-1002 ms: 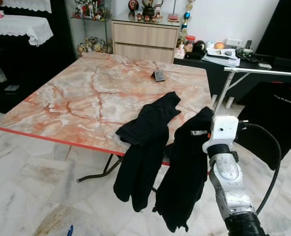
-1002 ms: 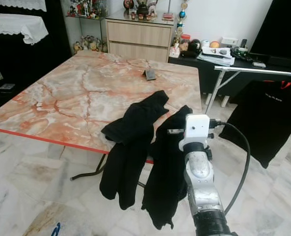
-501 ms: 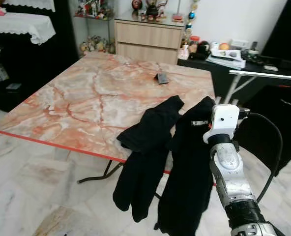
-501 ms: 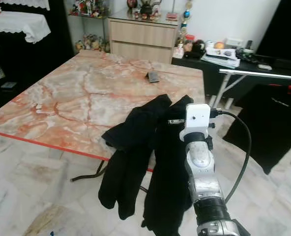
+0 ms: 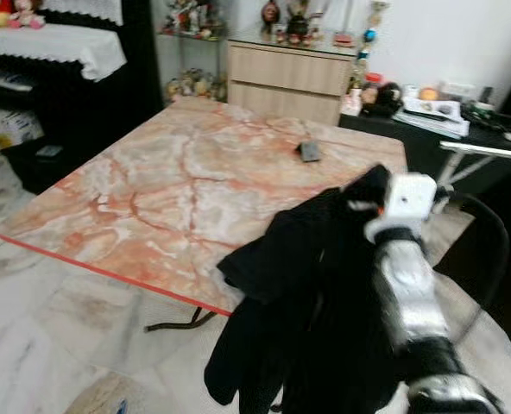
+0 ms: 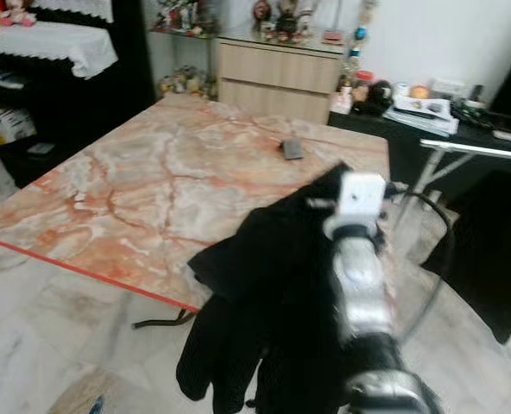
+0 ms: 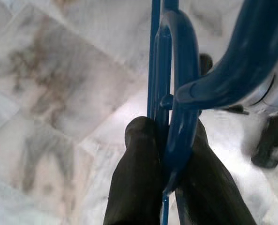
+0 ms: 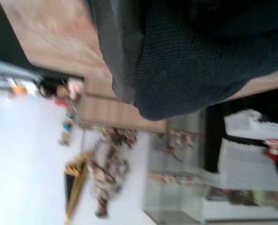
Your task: Hang hanger
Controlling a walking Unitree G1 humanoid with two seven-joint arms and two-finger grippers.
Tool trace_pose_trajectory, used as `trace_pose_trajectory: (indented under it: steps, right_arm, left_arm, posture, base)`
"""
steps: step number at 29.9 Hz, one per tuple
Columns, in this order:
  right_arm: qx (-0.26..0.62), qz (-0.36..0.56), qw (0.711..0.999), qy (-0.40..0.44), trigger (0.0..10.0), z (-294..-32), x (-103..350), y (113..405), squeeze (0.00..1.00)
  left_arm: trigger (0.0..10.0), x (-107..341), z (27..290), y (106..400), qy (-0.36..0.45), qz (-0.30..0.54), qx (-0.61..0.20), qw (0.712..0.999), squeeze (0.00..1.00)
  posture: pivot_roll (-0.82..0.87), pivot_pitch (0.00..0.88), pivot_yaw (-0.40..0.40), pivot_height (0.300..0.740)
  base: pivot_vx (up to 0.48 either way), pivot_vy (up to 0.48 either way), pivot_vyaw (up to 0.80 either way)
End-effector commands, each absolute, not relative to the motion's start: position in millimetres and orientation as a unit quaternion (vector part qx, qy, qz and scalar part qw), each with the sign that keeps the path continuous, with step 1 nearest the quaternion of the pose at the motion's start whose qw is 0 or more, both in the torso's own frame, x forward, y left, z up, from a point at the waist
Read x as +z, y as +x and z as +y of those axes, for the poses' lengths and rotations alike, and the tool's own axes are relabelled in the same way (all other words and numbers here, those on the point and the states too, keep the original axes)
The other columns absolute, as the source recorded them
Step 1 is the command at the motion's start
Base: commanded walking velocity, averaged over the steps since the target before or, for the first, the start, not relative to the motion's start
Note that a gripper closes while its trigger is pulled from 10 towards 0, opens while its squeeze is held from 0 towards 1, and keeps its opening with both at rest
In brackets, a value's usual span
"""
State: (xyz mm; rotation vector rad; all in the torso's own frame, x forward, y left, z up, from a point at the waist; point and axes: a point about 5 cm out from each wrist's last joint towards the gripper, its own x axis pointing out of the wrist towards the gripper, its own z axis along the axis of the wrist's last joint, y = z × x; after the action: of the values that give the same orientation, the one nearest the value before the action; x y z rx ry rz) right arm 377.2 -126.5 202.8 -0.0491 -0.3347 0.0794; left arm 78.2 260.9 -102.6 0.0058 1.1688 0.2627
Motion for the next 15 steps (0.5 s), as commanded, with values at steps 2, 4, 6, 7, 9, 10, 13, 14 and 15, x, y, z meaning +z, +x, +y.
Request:
trace_pose_trajectory:
  steps: [2, 4, 6, 7, 9, 10, 13, 14, 15]
  right_arm:
    - [-0.004, -0.203, 0.979, -0.026, 10.0, -153.0, 226.8, 383.4, 0.0]
    - [-0.009, -0.206, 0.978, -0.027, 10.0, -155.1, 230.4, 385.9, 0.0]
    - [-0.011, -0.206, 0.978, -0.026, 10.0, -156.5, 232.0, 387.4, 0.0]
    - [-0.019, -0.207, 0.978, -0.023, 10.0, -159.9, 234.7, 390.0, 0.0]
    - [-0.025, -0.206, 0.978, -0.022, 10.0, -162.6, 235.5, 391.3, 0.0]
    - [-0.027, -0.205, 0.978, -0.022, 10.0, -163.8, 235.6, 391.7, 0.0]
    - [-0.034, -0.194, 0.98, -0.027, 10.0, -166.3, 232.0, 392.8, 0.0]
    - [-0.035, -0.189, 0.981, -0.03, 10.0, -166.6, 229.6, 392.7, 0.0]
    - [-0.033, -0.183, 0.982, -0.031, 10.0, -166.5, 224.7, 391.8, 0.0]
  left_arm:
    - [10.0, -104.4, 250.0, 84.4, -0.003, 0.544, 0.112, 0.832, 0.0]
    - [10.0, -105.2, 247.7, 83.2, -0.003, 0.545, 0.111, 0.831, 0.0]
    - [10.0, -105.7, 246.5, 82.2, -0.004, 0.546, 0.11, 0.831, 0.0]
    - [10.0, -107.0, 243.4, 79.3, -0.005, 0.547, 0.109, 0.83, 0.0]
    - [10.0, -107.9, 241.2, 77.1, -0.006, 0.547, 0.109, 0.83, 0.0]
    - [10.0, -108.1, 240.4, 76.3, -0.007, 0.546, 0.11, 0.83, 0.0]
    - [10.0, -108.8, 239.1, 73.2, -0.006, 0.545, 0.114, 0.831, 0.0]
    - [10.0, -109.1, 238.6, 71.9, -0.01, 0.545, 0.115, 0.831, 0.0]
    - [10.0, -109.6, 237.5, 69.8, -0.015, 0.545, 0.113, 0.831, 0.0]
  posture:
    - [0.12, 0.0, -0.054, 0.74]
    - [0.12, 0.0, -0.055, 0.74]
    - [0.13, 0.0, -0.056, 0.74]
    - [0.13, 0.0, -0.058, 0.74]
    - [0.13, 0.0, -0.059, 0.74]
    - [0.13, 0.0, -0.059, 0.74]
    - [0.13, 0.0, -0.06, 0.74]
    - [0.13, 0.0, -0.061, 0.74]
    - [0.13, 0.0, -0.061, 0.74]
  base:
    - [0.345, 0.0, 0.0]
    - [0.349, 0.0, 0.0]
    - [0.341, 0.0, 0.0]
    - [0.345, 0.0, 0.0]
    - [0.347, 0.0, 0.0]
    - [0.349, 0.0, 0.0]
    - [0.114, 0.0, 0.0]
    - [0.0, 0.0, 0.0]
    - [0.0, 0.0, 0.0]
